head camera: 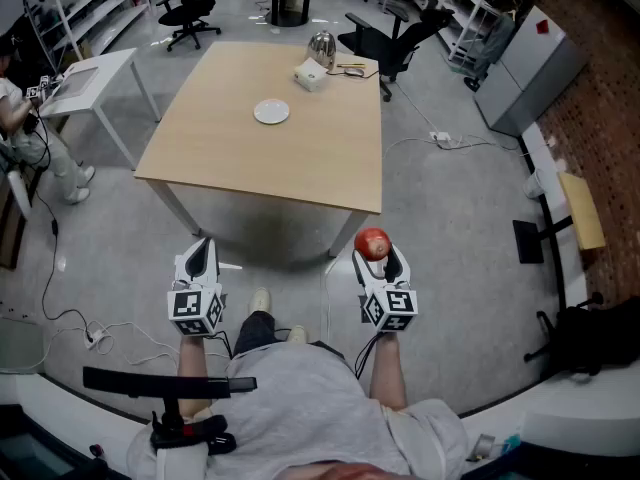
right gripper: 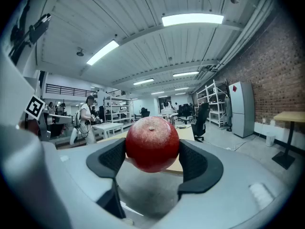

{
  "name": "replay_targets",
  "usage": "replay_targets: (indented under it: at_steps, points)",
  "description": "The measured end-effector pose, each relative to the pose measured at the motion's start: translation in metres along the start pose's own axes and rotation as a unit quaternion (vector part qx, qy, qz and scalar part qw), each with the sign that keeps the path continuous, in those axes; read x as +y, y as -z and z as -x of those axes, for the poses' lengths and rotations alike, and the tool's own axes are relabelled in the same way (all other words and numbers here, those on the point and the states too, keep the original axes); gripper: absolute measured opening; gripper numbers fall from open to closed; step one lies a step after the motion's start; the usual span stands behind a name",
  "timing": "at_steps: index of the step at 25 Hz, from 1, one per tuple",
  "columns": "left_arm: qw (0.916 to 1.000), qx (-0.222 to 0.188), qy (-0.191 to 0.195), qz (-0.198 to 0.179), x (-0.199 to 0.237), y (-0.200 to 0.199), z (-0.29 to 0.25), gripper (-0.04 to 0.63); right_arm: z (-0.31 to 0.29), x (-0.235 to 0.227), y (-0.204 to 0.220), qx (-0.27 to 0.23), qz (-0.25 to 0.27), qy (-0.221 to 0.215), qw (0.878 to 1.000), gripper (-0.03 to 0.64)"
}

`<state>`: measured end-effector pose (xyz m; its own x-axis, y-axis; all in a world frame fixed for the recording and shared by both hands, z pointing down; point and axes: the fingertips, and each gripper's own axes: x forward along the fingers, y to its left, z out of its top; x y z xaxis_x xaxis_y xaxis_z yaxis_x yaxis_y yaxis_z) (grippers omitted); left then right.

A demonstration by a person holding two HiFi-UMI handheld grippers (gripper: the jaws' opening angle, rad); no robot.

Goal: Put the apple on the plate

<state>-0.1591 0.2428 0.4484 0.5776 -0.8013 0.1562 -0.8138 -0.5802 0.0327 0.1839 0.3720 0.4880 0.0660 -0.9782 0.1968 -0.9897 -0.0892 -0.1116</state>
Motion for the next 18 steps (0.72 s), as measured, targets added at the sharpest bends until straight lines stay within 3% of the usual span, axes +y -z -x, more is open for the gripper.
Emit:
replay_targets:
  at_steps: [9,18]
  points:
    - [1.0,0.005,-0.001,0.006,-0.003,-0.012,0.005,0.018,-0.003,0.01,-0.001,0.003,0.002,-0.011,1.0,0.356]
    - [0.9998,0.017,0.001,0.011,0.015,-0.011,-0.031,0.018,-0.043,0.013,-0.014,0.006,0.002,-0.013,1.0,0.356]
